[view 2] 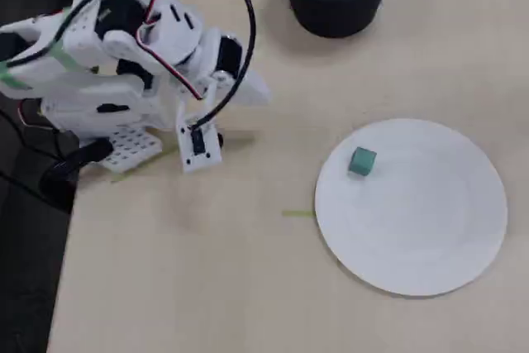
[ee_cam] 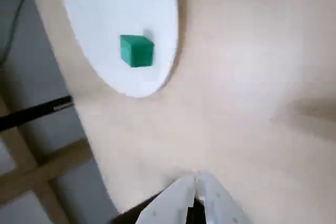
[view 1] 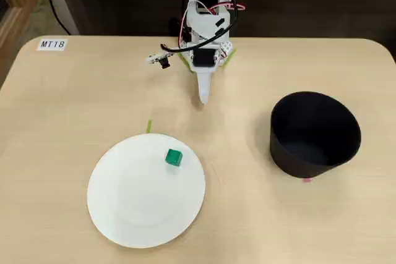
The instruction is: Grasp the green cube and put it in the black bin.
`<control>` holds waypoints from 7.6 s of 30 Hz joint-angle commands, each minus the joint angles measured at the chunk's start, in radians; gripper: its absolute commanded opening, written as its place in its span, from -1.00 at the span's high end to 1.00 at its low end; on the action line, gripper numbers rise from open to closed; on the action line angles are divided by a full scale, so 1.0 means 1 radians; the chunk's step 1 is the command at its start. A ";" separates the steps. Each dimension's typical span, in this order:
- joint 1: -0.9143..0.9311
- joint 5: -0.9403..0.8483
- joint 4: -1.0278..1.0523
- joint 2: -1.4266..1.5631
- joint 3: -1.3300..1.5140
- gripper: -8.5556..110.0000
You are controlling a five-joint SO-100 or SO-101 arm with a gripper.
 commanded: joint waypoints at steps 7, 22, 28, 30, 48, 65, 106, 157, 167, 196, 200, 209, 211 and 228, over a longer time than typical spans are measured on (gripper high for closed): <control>0.204 -0.129 0.307 -0.848 -1.085 0.86; 0.163 0.005 0.038 -1.493 -1.089 0.86; 0.130 0.064 0.031 -1.661 -1.249 0.86; 0.132 0.074 0.029 -1.680 -1.272 0.79; 0.170 0.087 0.020 -1.775 -1.278 0.37; 0.140 0.074 -0.041 -1.850 -1.278 0.36; 0.089 0.040 -0.137 -1.833 -1.330 0.86; -0.741 -0.293 0.126 -1.732 -1.548 0.45; -0.741 -0.262 0.123 -1.741 -1.546 0.26; 0.166 0.167 -0.080 -0.785 -0.904 0.86; 0.092 0.169 -0.066 -0.552 -0.675 0.86; -0.130 0.158 -0.169 -0.155 -0.160 0.86; -0.115 0.158 -0.152 -0.031 -0.069 0.86; -0.060 0.104 -0.144 0.029 0.176 0.86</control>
